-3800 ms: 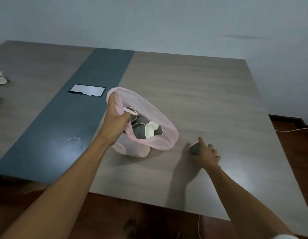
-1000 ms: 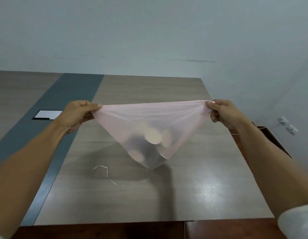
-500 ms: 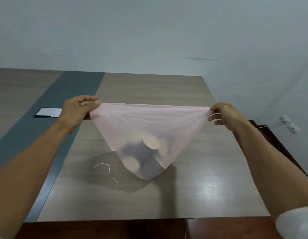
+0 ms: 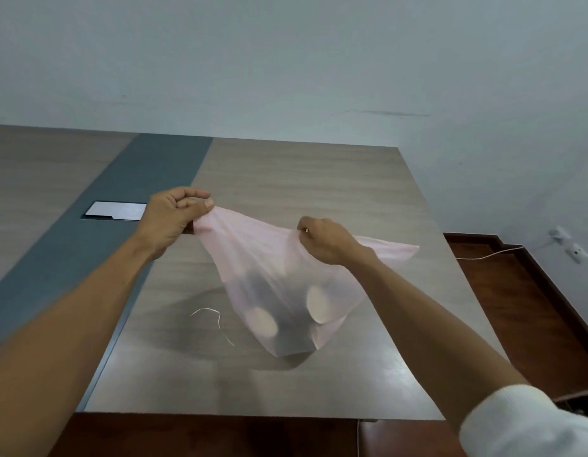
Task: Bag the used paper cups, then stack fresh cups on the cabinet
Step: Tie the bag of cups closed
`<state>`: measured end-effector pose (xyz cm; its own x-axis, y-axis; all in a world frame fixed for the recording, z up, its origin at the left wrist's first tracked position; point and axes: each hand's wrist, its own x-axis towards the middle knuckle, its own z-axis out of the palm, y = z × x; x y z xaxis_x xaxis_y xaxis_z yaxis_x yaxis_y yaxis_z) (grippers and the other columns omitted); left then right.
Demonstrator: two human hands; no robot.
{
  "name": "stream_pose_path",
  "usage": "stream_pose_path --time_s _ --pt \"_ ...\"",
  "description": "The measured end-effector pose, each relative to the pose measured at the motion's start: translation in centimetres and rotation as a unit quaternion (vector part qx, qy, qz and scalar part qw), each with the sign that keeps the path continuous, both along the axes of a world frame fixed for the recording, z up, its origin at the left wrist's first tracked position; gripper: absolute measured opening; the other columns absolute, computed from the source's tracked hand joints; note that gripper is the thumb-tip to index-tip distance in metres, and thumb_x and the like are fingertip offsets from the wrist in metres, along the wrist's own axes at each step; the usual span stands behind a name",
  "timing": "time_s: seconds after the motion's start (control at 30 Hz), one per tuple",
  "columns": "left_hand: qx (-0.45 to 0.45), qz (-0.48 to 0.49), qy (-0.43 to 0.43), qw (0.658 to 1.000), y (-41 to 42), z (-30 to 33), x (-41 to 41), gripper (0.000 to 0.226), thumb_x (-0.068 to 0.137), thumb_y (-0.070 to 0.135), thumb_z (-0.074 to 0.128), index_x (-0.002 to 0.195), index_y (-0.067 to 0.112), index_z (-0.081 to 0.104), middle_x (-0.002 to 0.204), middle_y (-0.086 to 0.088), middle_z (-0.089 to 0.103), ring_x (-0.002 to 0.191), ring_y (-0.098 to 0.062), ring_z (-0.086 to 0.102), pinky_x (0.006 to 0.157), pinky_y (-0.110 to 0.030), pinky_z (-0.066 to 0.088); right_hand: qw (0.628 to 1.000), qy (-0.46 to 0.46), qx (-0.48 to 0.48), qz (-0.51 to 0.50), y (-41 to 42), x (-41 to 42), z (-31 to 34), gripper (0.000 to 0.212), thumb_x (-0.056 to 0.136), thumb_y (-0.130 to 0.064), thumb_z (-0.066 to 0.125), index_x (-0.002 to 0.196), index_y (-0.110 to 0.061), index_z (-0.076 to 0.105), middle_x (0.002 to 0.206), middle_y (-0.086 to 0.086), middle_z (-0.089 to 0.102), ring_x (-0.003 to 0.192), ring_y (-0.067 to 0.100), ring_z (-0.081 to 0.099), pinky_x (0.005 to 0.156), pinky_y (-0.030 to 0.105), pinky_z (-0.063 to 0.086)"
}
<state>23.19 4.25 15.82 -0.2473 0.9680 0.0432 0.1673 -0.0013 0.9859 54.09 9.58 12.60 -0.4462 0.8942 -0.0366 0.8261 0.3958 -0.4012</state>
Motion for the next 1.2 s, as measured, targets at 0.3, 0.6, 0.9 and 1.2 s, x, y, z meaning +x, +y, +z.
stream_pose_path --time_s 0.3,0.6,0.9,1.2 --pt "0.062 0.189 0.228 0.953 -0.6 -2.2 -1.6 0.040 0.087 0.035 0.071 0.119 0.012 0.069 0.112 -0.008 0.070 0.102 -0.023 0.064 0.095 -0.038 0.050 0.991 0.130 -0.024 0.008 1.0 -1.0 2.3 0.022 0.092 -0.022 0.052 0.080 -0.010 0.066 0.085 0.005 0.071 0.080 0.025 0.065 0.072 0.037 0.053" --pt "0.114 -0.121 0.459 0.873 -2.0 -5.0 11.2 0.025 0.107 0.030 0.041 0.122 0.016 0.056 0.116 -0.006 0.067 0.101 -0.027 0.061 0.090 -0.041 0.048 0.982 0.148 -0.109 0.035 0.8 -1.5 3.1 0.021 0.093 -0.020 0.056 0.100 -0.009 0.072 0.096 0.005 0.071 0.085 0.020 0.063 0.078 0.034 0.049" --pt "0.038 -0.167 0.367 0.914 0.1 -4.8 10.4 0.019 0.105 0.034 0.044 0.103 0.022 0.058 0.094 0.004 0.069 0.086 -0.024 0.062 0.079 -0.041 0.051 0.988 -0.016 0.153 0.005 -2.6 -0.2 -2.2 0.021 0.099 -0.019 0.039 0.092 -0.014 0.059 0.089 0.008 0.068 0.079 0.031 0.059 0.079 0.042 0.037" --pt "-0.058 -0.165 0.355 0.918 1.1 -5.5 11.9 0.036 0.106 0.024 0.035 0.074 0.014 0.048 0.076 -0.001 0.057 0.084 -0.033 0.056 0.081 -0.042 0.043 0.964 -0.077 0.253 0.042 -3.6 0.6 -4.3 0.022 0.092 -0.030 0.043 0.100 -0.017 0.059 0.095 0.002 0.061 0.086 0.025 0.053 0.091 0.042 0.035"
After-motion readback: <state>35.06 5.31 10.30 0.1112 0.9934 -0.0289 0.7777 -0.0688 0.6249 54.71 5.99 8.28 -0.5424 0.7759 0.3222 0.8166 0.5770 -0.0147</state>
